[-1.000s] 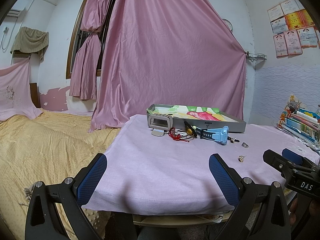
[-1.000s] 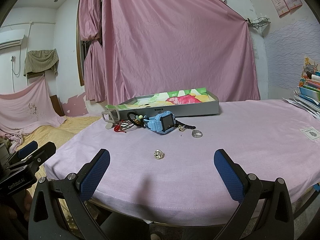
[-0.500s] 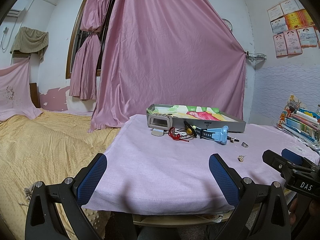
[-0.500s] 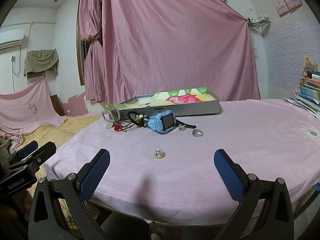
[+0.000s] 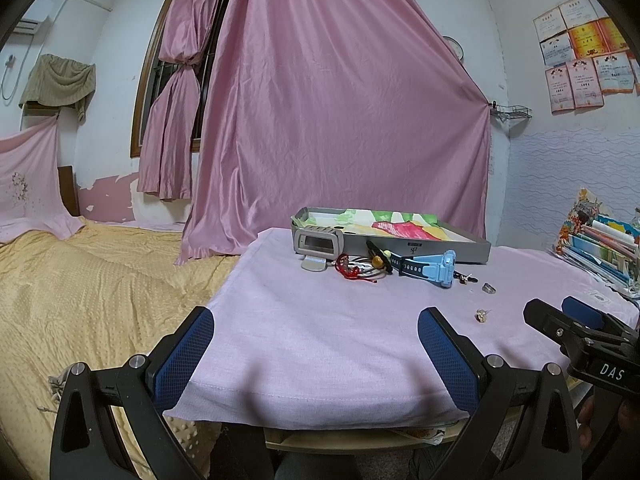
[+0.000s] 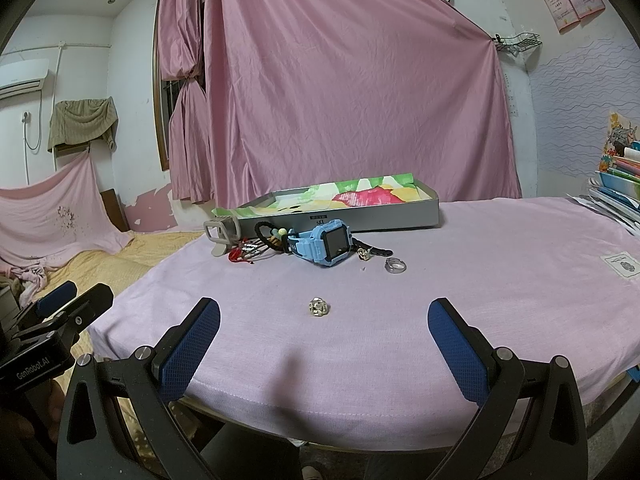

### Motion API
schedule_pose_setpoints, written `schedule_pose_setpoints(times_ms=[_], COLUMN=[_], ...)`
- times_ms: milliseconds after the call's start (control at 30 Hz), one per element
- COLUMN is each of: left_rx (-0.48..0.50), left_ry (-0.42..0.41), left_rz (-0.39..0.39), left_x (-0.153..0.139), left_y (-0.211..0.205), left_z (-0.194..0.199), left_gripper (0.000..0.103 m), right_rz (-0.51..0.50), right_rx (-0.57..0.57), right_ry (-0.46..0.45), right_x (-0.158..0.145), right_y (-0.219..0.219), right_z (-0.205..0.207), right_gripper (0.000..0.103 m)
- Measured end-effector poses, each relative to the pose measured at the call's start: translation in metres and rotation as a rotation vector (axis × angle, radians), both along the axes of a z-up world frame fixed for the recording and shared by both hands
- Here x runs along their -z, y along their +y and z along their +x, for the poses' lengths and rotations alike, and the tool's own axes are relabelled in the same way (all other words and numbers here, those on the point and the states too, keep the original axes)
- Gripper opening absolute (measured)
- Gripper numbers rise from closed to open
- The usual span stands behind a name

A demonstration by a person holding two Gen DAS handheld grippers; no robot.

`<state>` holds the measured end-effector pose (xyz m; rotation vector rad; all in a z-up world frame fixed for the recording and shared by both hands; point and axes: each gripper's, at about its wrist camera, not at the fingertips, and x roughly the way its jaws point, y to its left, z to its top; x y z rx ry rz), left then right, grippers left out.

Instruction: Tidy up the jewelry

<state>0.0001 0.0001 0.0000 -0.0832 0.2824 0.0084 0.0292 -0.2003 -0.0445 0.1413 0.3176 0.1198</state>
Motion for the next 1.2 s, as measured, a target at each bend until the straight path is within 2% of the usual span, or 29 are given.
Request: schedule_pose_setpoints(times_ms=[567,1200], left_rx=[-0.009,0.038], left_ry=[0.005,0.064], left_rz=[-0.006,-0.023], left_x=[-0.001,-0.01], left_y=[0.0,-0.006], left_z=[0.01,0.052], left_gripper=[0.102,0.102], right_rz=[-0.013,-0.049], right_rx=[0.03,0.037], right_ry=[-0.026,0.003], right_x=[0.002,-0.021], right_y=[-0.004,-0.027], right_z=[0.0,0.039], right_gripper=[0.102,0.102])
